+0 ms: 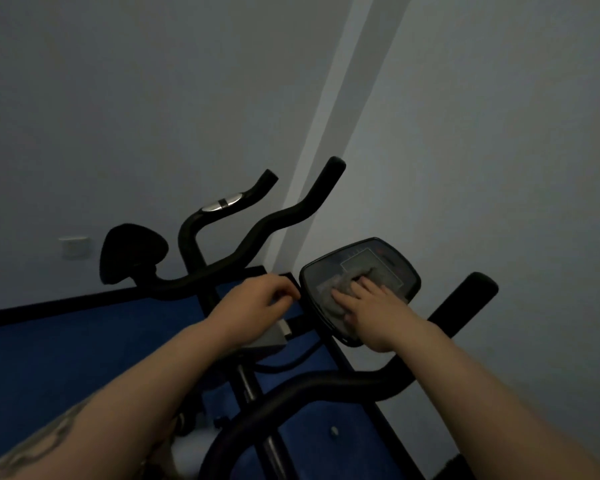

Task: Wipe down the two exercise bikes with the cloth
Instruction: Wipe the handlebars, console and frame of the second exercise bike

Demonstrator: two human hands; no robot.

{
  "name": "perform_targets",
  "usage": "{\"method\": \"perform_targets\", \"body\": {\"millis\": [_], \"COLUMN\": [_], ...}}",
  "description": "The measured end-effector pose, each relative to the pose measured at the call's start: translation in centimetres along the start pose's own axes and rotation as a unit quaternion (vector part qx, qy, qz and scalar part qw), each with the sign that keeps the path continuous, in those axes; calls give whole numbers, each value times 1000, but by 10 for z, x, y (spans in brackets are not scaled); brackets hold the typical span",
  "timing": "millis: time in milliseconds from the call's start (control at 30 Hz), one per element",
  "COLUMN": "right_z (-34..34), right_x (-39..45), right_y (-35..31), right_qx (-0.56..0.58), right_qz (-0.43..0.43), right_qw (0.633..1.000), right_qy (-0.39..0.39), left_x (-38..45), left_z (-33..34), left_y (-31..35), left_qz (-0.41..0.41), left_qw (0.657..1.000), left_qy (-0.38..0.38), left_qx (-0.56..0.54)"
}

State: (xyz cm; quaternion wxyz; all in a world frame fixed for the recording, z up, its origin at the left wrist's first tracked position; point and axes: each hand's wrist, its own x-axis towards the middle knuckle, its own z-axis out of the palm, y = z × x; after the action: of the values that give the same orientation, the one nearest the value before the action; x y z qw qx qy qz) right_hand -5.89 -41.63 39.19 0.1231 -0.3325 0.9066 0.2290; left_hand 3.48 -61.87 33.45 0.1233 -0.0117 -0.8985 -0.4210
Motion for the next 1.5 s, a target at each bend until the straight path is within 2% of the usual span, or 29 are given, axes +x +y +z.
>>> {"method": "perform_targets", "body": {"millis": [100, 233, 300, 533, 700, 800, 900, 1000, 1133, 1200, 1300, 1367, 1500], "right_z": [2, 8, 0, 11, 16, 4, 5, 17, 5, -2, 8, 20, 18], "right_x": [9, 20, 28, 15, 20, 29, 13, -4, 10, 18, 15, 13, 30], "right_y": [-2, -12, -8, -21, -33, -25, -20, -33, -30, -19, -19, -27, -20], "right_qx": [31, 43, 56, 52, 45, 66, 57, 31, 36, 44, 42, 40, 58], "right_qz": [13, 12, 13, 100, 87, 139, 183, 138, 80, 99, 171, 182, 145], "right_qw": [999, 999, 998, 993, 995, 988, 981, 989, 996, 994, 984, 982, 987], "right_qy": [-10, -23, -18, -26, -3, 15, -8, -42, -24, -2, 12, 13, 42], "left_x": [-1, -11, -18, -17, -18, -20, -20, -20, -18, -19, -24, -26, -27], "left_z": [-1, 3, 1, -6, 1, -1, -5, -7, -12, -17, -23, -24, -20], "left_y": [1, 0, -7, -17, -16, -16, -15, -15, -19, -25, -31, -32, -33], "left_qz": [-20, 11, 24, 41, 65, 74, 64, 52, 57, 77, 122, 137, 138], "left_qw": [1000, 992, 991, 994, 992, 992, 995, 997, 994, 988, 977, 977, 982], "left_qy": [20, 31, 25, -63, -48, -47, -43, -47, -95, -134, -169, -160, -127], "left_qx": [-8, 119, 131, 83, 99, 91, 64, 41, 25, 30, 32, 34, 27]}}
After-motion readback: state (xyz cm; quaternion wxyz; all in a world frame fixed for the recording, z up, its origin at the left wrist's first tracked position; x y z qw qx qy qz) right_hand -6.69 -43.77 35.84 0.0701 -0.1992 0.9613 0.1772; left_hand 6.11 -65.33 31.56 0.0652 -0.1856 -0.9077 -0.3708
